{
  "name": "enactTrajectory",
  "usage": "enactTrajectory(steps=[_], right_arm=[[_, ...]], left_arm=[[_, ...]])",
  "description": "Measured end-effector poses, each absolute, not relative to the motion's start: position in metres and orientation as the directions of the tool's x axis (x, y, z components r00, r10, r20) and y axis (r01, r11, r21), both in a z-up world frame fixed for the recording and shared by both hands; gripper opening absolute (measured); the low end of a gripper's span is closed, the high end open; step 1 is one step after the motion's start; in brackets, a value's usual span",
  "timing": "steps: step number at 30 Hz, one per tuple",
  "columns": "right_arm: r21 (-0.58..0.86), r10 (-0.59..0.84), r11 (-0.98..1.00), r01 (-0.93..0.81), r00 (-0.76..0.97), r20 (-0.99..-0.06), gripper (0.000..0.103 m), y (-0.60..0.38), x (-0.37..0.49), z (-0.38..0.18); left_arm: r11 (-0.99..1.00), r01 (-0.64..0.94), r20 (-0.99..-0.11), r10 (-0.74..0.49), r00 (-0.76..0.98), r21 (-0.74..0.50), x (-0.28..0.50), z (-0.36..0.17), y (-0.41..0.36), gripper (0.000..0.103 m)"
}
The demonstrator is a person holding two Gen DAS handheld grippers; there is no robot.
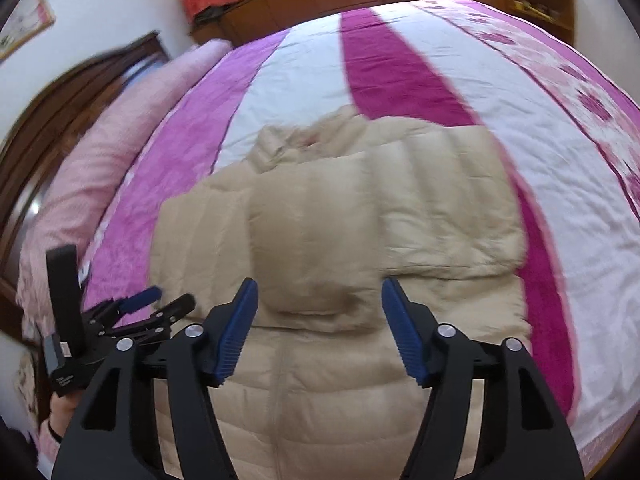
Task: Fold large clothes
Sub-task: 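Grasp the jacket hem with both grippers and lift it toward the collar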
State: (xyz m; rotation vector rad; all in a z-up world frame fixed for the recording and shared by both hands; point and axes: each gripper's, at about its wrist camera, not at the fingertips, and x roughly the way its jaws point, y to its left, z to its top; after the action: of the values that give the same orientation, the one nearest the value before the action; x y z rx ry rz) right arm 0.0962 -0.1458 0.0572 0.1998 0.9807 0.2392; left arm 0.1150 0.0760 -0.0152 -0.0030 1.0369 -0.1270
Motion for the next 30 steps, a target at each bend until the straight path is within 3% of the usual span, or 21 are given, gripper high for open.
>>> enactTrajectory(steps=[11,12,13,16,26,28,30], right_arm=[[0.125,0.158,0.987,-0.097,0.526,-0.836,0.074,-0.105,0.133,0.010],[0.143,0.167,0.986,-0.085,0.528,-0.833,0.065,-0.111,0.134,0.009],[0.172,0.180,0.983,-0.066,0.525,-0.832,0.045,-0.123,0.134,0.010],[0.241,0.227,0.969,-0.044,0.531,-0.816,0.024,-0.149,0.130,0.018],[0.261,0.150,0.959,0.111,0.582,-0.799,0.024,-0.246,0.112,0.034],[0.269,0.130,0.951,0.152,0.593,-0.794,0.034,-0.261,0.106,0.036],[0.271,0.112,0.947,0.171,0.615,-0.780,0.038,-0.270,0.099,0.040]], left_arm=[[0.993,0.104,-0.861,-0.103,0.498,-0.058,0.118,-0.023,0.073,0.071],[0.993,0.106,-0.861,-0.103,0.498,-0.057,0.120,-0.024,0.071,0.071],[0.993,0.108,-0.861,-0.103,0.498,-0.056,0.120,-0.025,0.069,0.071],[0.993,0.109,-0.858,-0.101,0.503,-0.052,0.122,-0.024,0.066,0.071],[0.995,0.095,-0.863,-0.081,0.499,-0.038,0.130,-0.029,0.060,0.071],[0.996,0.090,-0.862,-0.070,0.501,-0.029,0.133,-0.031,0.058,0.071],[0.996,0.087,-0.861,-0.061,0.504,-0.019,0.134,-0.032,0.056,0.071]])
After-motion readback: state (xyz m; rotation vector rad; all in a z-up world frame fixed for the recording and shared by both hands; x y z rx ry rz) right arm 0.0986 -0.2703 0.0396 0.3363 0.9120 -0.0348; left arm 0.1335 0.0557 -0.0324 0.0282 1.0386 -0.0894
